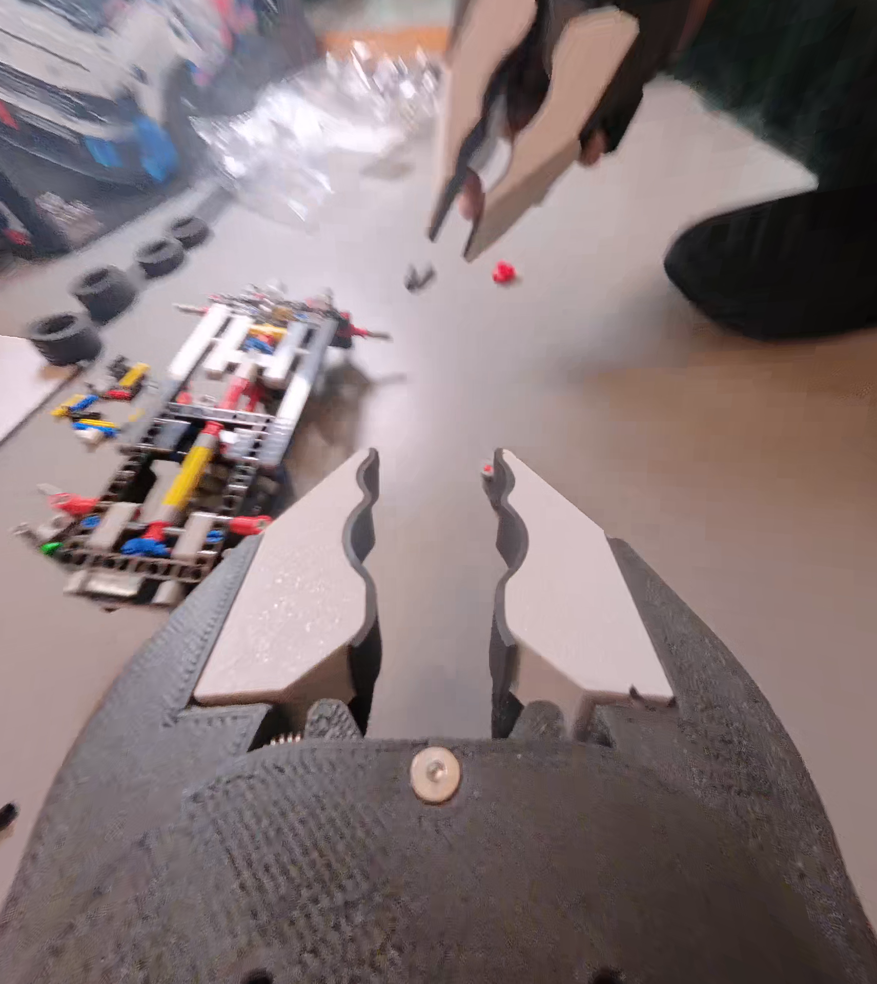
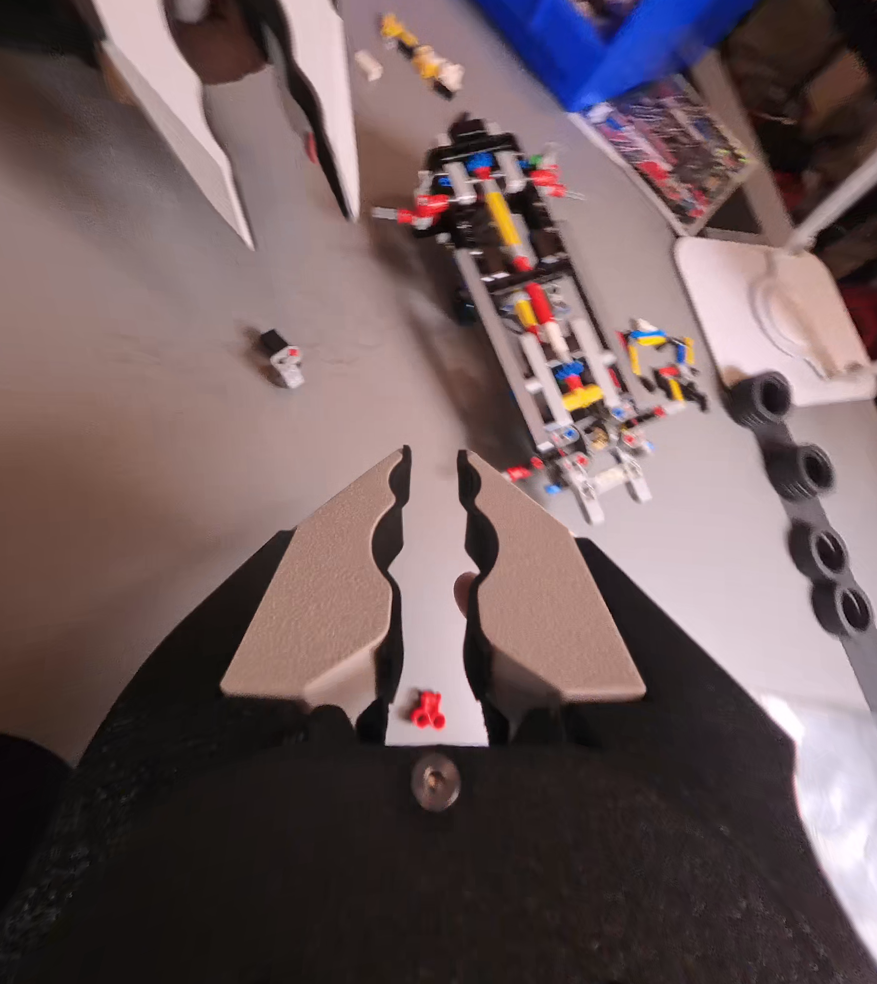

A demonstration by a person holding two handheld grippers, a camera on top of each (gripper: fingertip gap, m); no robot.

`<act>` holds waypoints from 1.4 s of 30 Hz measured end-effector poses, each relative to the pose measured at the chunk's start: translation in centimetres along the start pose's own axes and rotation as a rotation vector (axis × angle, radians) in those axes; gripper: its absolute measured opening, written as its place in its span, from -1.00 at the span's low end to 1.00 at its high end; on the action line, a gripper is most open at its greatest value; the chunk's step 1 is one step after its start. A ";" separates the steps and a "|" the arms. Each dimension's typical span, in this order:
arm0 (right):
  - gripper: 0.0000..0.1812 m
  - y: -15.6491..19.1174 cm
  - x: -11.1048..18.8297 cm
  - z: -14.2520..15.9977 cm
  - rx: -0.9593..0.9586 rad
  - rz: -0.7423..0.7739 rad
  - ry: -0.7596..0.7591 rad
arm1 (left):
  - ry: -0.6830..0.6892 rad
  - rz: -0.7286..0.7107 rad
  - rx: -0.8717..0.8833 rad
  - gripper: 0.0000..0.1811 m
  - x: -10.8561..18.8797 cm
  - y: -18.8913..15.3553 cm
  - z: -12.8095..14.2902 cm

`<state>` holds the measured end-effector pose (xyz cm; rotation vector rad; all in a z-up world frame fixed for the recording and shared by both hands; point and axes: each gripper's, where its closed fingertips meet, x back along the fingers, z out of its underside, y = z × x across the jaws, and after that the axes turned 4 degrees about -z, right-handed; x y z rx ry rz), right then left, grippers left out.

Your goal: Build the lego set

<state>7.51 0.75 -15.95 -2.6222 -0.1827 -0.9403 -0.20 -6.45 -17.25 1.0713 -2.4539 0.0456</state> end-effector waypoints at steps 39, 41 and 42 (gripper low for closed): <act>-0.86 -0.2 -0.8 9.3 -0.235 0.020 0.335 | -0.164 -0.153 0.110 -0.57 3.3 2.0 -0.1; -0.85 -1.3 0.2 10.6 -0.298 0.061 0.358 | -0.165 -0.149 0.115 -0.58 3.3 2.0 -0.2; -0.80 -1.8 0.7 11.2 -0.322 0.078 0.365 | -0.165 -0.147 0.117 -0.58 3.3 2.0 -0.2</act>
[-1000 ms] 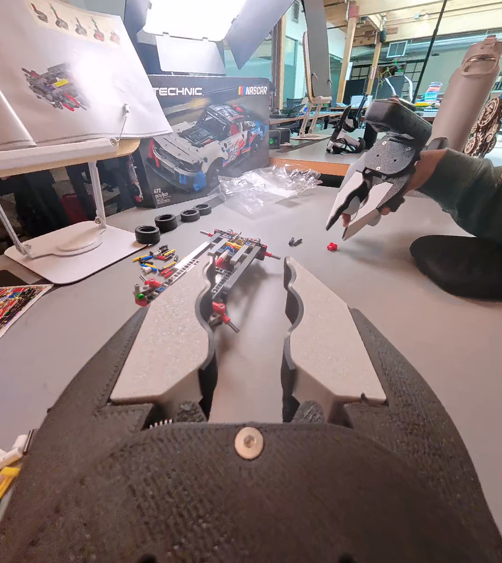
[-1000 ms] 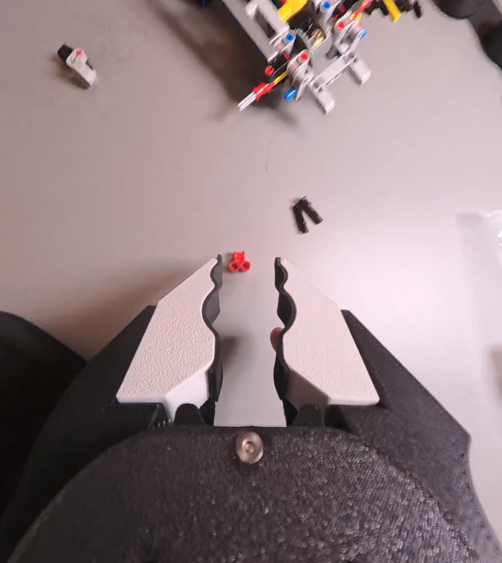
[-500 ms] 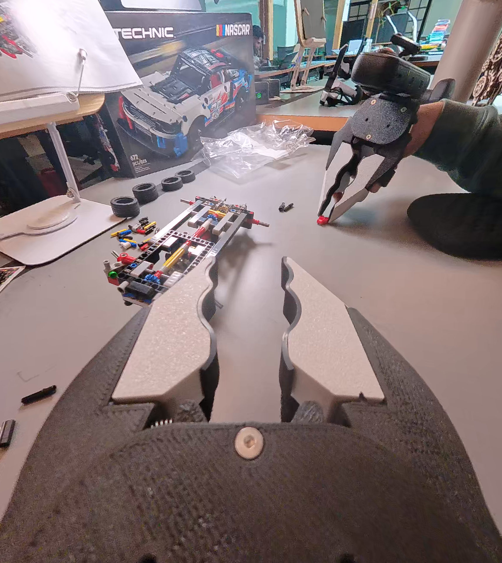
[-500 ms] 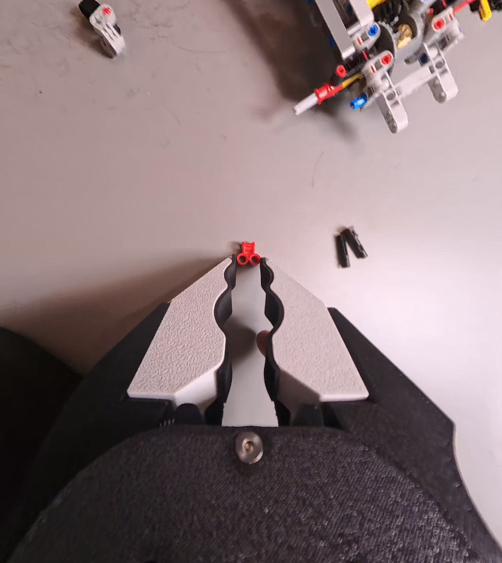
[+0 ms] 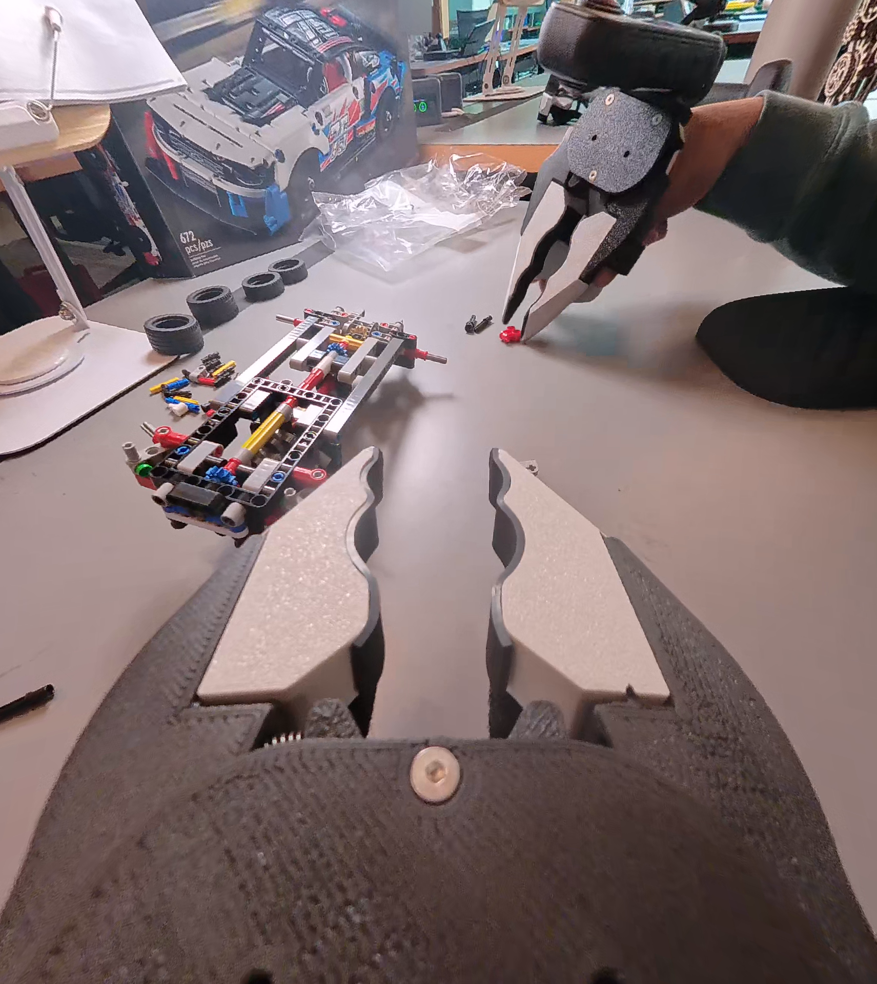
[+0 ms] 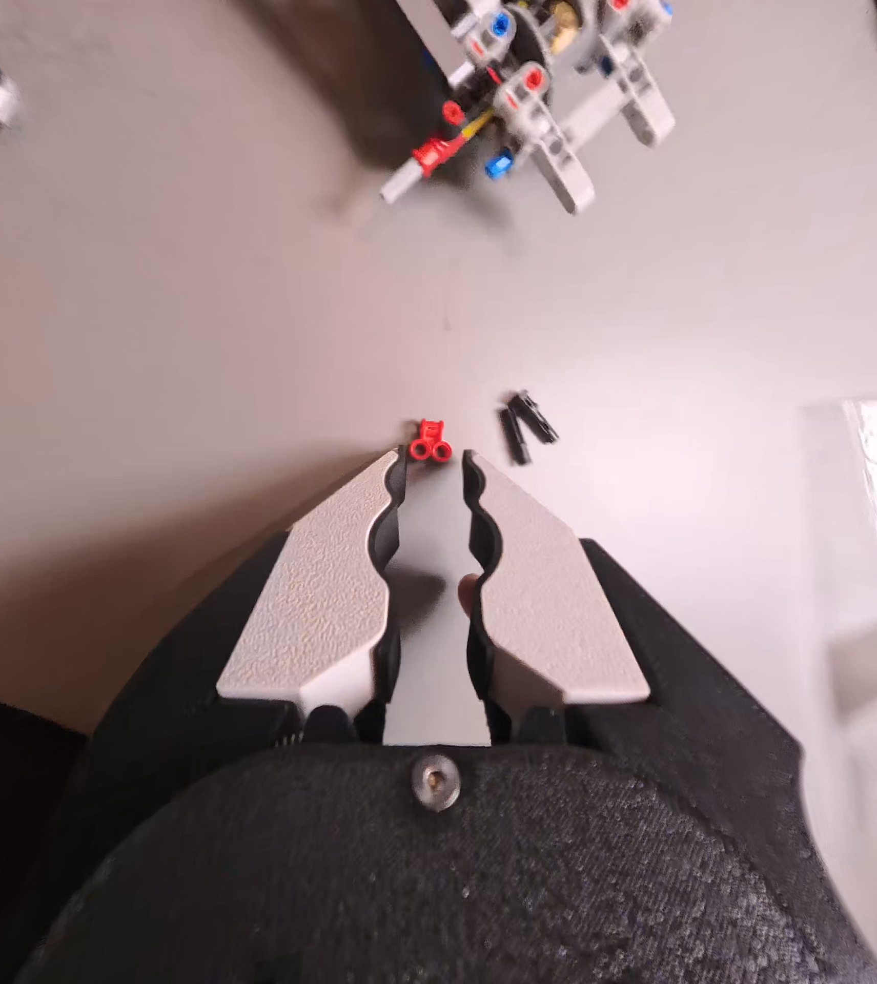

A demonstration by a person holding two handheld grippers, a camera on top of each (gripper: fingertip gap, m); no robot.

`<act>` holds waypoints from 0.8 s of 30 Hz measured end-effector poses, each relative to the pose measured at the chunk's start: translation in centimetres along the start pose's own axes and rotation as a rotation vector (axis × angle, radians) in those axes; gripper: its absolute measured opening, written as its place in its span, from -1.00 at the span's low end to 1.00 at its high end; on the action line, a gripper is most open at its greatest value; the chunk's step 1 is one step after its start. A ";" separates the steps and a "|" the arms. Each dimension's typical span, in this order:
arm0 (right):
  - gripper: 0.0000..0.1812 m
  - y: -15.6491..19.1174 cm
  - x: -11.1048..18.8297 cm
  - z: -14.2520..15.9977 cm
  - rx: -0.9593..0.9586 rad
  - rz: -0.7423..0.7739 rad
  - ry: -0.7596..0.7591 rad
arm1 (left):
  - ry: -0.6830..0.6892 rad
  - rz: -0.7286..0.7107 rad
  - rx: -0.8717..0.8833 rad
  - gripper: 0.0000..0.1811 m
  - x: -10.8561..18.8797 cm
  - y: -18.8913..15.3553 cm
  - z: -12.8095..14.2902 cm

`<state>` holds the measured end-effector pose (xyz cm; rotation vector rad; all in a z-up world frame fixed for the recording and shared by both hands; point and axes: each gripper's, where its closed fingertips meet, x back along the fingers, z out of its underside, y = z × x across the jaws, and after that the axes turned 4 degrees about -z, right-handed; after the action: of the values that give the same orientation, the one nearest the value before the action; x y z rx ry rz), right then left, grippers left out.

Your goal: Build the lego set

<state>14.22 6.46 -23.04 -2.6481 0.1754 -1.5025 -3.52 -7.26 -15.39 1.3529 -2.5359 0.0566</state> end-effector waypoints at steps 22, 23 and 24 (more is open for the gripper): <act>-0.98 -3.5 -0.4 0.2 -0.013 -0.029 -0.017 | 0.010 0.017 -0.005 -0.59 0.0 -0.3 0.1; -0.98 -3.6 0.0 -0.3 -0.011 -0.017 -0.039 | 0.012 0.018 -0.005 -0.59 0.0 -0.4 0.1; -0.98 -3.6 0.6 -1.1 -0.005 -0.005 -0.076 | 0.014 0.019 -0.004 -0.59 0.0 -0.4 0.2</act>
<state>13.77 9.90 -21.50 -2.7058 0.1677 -1.4016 -3.23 -7.52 -15.58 1.3219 -2.5366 0.0638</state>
